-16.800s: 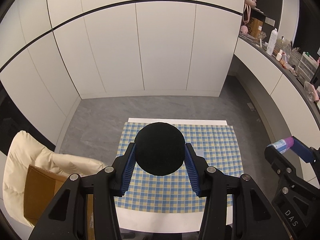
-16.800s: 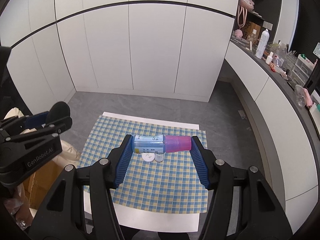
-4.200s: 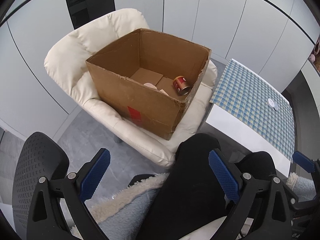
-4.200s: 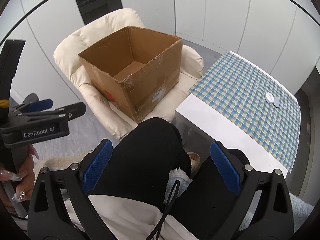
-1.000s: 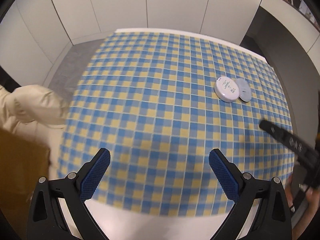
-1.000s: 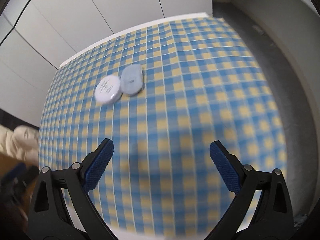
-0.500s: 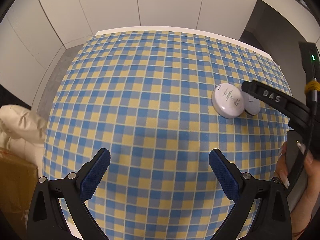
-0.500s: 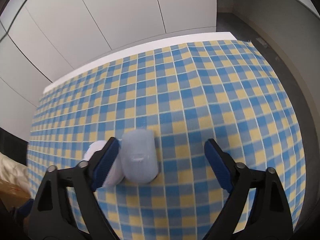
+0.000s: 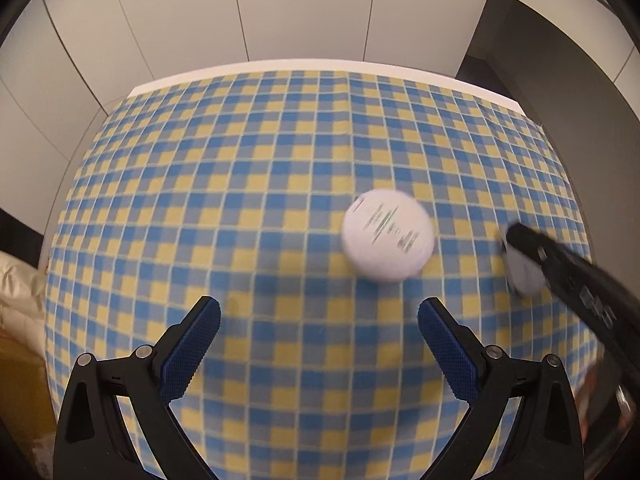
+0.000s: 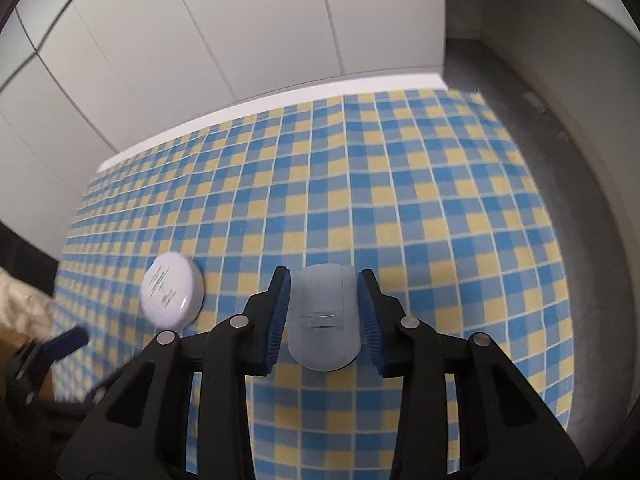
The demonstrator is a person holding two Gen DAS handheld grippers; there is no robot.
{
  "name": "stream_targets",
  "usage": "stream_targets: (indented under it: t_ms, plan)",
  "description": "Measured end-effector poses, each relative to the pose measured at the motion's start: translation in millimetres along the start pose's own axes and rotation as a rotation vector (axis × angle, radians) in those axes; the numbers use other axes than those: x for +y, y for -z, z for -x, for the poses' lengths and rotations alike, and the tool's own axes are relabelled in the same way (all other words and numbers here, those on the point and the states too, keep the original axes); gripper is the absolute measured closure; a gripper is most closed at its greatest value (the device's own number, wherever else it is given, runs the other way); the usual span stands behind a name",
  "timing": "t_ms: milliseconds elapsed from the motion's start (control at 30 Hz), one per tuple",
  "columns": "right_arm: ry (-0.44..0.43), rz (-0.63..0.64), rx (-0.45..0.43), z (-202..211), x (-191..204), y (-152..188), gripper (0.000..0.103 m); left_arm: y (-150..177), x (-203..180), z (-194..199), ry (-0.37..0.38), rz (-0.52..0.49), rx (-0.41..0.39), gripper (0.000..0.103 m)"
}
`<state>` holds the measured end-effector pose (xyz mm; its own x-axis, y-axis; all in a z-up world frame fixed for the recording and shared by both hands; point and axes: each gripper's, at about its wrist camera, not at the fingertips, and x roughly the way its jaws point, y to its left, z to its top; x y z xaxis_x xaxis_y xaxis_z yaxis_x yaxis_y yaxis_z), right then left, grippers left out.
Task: Organize objects
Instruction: 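Grasp the white round jar with the left tool while the right tool grasps the clear container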
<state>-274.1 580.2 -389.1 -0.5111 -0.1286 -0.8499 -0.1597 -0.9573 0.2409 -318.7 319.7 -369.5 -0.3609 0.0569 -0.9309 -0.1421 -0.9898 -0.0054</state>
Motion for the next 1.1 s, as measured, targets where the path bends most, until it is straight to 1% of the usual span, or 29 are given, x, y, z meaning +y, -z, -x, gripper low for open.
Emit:
stream_targets:
  t_ms: [33, 67, 100, 133, 167, 200, 267, 333, 400, 467, 533, 567, 600, 633, 700, 733, 767, 800, 833, 867, 933, 1000, 1033, 1100]
  plan:
    - [-0.028, -0.013, 0.005, 2, -7, 4, 0.060, -2, -3, -3, -0.009, -0.002, -0.004, 0.004]
    - [-0.068, -0.038, 0.003, 4, -14, 7, 0.050, -6, -8, -9, -0.028, -0.009, -0.008, 0.005]
    - [-0.084, -0.057, -0.002, 9, -22, 7, 0.042, -9, -12, -13, -0.043, -0.014, -0.011, 0.005]
    - [-0.090, -0.076, -0.012, 13, -27, 9, 0.028, -12, -17, -17, -0.057, -0.022, -0.021, 0.008]
    - [-0.088, -0.087, -0.026, 17, -31, 10, 0.026, -14, -21, -20, -0.072, -0.027, -0.031, 0.009]
    - [-0.091, -0.087, -0.040, 20, -33, 11, 0.026, -16, -24, -24, -0.087, -0.031, -0.039, 0.011]
    - [-0.087, -0.067, -0.057, 25, -33, 13, 0.026, -21, -27, -26, -0.078, -0.019, -0.082, 0.019]
    - [-0.050, -0.026, -0.080, 25, -31, 12, 0.026, -27, -30, -29, -0.049, -0.002, -0.097, 0.034]
    - [-0.006, 0.022, -0.083, 26, -24, 16, 0.026, -31, -28, -30, -0.032, 0.025, -0.101, 0.041]
    - [0.037, 0.062, -0.064, 19, -15, 20, 0.026, -36, -22, -30, -0.028, 0.035, -0.095, 0.039]
    - [0.060, 0.074, -0.043, 12, -9, 23, 0.025, -40, -19, -33, -0.049, 0.040, -0.088, 0.028]
    - [0.073, 0.077, -0.044, 10, -7, 25, 0.026, -43, -17, -33, -0.059, 0.040, -0.086, 0.024]
    - [0.085, 0.083, -0.052, 10, -4, 23, 0.026, -46, -16, -35, -0.067, 0.039, -0.081, 0.013]
    - [0.086, 0.081, -0.046, 8, -1, 21, 0.026, -48, -16, -37, -0.075, 0.037, -0.069, 0.006]
    - [0.097, 0.073, -0.055, 8, -4, 16, 0.026, -53, -13, -41, -0.076, 0.042, -0.062, 0.005]
    - [0.108, 0.072, -0.062, 2, -10, 12, 0.032, -54, -12, -41, -0.069, 0.046, -0.062, 0.005]
    - [0.150, 0.086, -0.076, 2, -8, 13, 0.049, -55, -12, -42, -0.062, 0.050, -0.063, 0.005]
    - [0.179, 0.107, -0.084, 1, -4, 14, 0.058, -56, -11, -42, -0.054, 0.054, -0.064, 0.005]
    - [0.213, 0.131, -0.091, -3, 6, 16, 0.065, -57, -10, -41, -0.040, 0.060, -0.064, 0.005]
    - [0.221, 0.146, -0.096, -3, 7, 17, 0.065, -57, -7, -41, -0.024, 0.065, -0.065, 0.005]
    - [0.208, 0.139, -0.098, -3, 8, 21, 0.066, -59, -4, -41, 0.013, 0.072, -0.074, 0.005]
    - [0.212, 0.142, -0.099, -4, 6, 20, 0.066, -58, -2, -41, 0.027, 0.067, -0.076, 0.005]
    - [0.215, 0.148, -0.099, -4, 4, 19, 0.066, -59, -2, -43, 0.028, 0.063, -0.074, 0.005]
    - [0.212, 0.156, -0.100, -4, 2, 19, 0.066, -62, -3, -47, 0.006, 0.052, -0.075, 0.005]
